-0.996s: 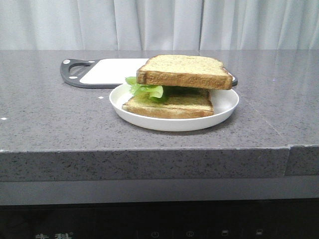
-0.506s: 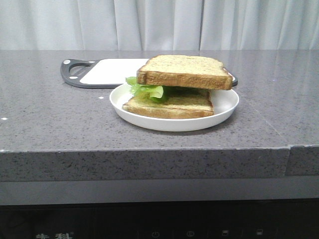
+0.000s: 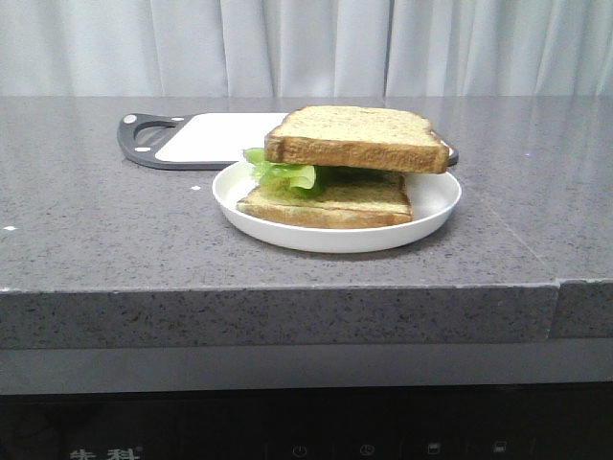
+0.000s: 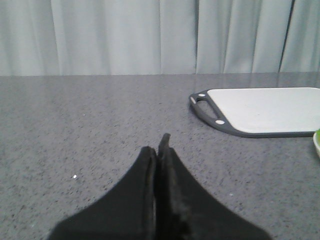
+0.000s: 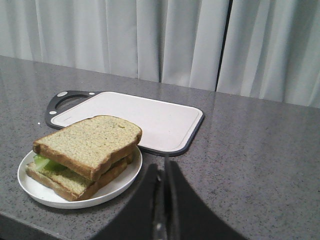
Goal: Left arm grabs bread, right arm adds lettuce
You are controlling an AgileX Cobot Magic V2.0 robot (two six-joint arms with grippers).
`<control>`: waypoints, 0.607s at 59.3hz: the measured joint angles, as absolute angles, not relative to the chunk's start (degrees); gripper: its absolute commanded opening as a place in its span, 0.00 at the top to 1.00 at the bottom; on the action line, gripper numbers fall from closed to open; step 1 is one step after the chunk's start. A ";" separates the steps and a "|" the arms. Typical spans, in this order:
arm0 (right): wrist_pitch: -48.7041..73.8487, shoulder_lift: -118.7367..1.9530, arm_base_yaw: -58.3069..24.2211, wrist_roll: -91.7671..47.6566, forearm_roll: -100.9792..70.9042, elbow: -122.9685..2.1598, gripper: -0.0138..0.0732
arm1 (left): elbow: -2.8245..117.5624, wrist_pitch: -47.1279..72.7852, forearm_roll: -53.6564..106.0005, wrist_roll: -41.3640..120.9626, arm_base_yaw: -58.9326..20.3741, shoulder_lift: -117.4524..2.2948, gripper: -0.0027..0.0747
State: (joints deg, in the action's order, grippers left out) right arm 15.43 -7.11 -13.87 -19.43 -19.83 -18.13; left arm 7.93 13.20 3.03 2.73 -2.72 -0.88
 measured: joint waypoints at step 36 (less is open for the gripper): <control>15.43 -7.11 -13.87 -19.43 -19.74 -18.13 0.91 | -0.25 8.68 2.99 2.58 0.17 0.19 0.99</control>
State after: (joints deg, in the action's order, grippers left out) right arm 15.43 -7.11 -13.87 -19.43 -19.74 -18.13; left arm -0.25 8.68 2.99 2.58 0.17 0.19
